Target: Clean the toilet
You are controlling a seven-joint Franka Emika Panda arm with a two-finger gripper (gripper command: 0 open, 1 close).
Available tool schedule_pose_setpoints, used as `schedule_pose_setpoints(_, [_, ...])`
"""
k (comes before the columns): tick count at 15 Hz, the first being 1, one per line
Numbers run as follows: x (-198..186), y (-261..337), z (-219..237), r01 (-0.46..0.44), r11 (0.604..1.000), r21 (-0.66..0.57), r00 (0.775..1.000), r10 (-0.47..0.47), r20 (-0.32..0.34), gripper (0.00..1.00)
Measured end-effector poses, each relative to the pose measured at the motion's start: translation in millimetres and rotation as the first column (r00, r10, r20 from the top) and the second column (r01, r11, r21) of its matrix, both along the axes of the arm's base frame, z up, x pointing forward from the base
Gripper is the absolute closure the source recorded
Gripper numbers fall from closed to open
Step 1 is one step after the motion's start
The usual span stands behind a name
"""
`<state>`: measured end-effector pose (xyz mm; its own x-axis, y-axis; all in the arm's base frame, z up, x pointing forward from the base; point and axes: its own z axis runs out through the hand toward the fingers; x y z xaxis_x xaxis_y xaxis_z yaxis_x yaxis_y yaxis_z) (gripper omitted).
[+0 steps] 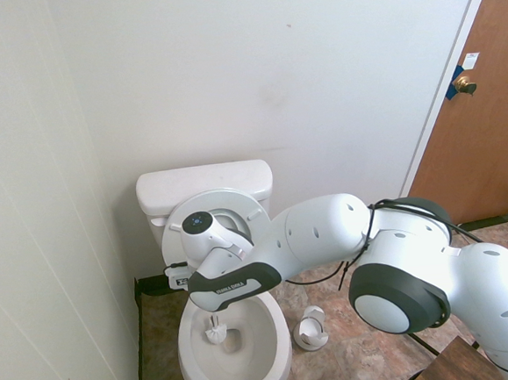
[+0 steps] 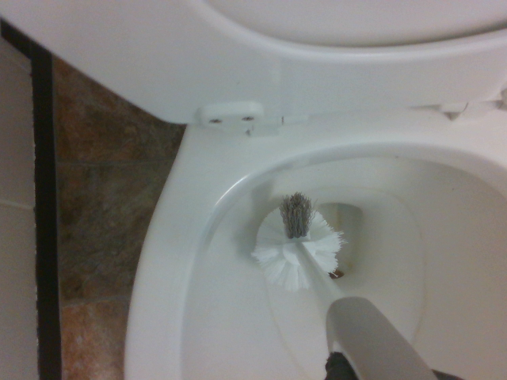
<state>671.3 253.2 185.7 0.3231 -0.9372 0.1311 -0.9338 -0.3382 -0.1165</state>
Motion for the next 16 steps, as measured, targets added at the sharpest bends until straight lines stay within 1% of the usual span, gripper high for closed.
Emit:
schedule_pose_setpoints(4, [-27, 23, 0, -0.051, 0.999, -0.009, 0.998, 0.051, -0.027, 1.0])
schedule_pose_setpoints(8, [-74, 27, 1, -0.11, 0.993, -0.035, 0.991, 0.107, -0.078, 1.0])
schedule_pose_setpoints(12, [-113, 8, 4, -0.144, 0.988, -0.057, 0.984, 0.137, -0.117, 1.0])
schedule_pose_setpoints(16, [-118, -38, 18, -0.115, 0.992, -0.053, 0.986, 0.107, -0.129, 1.0])
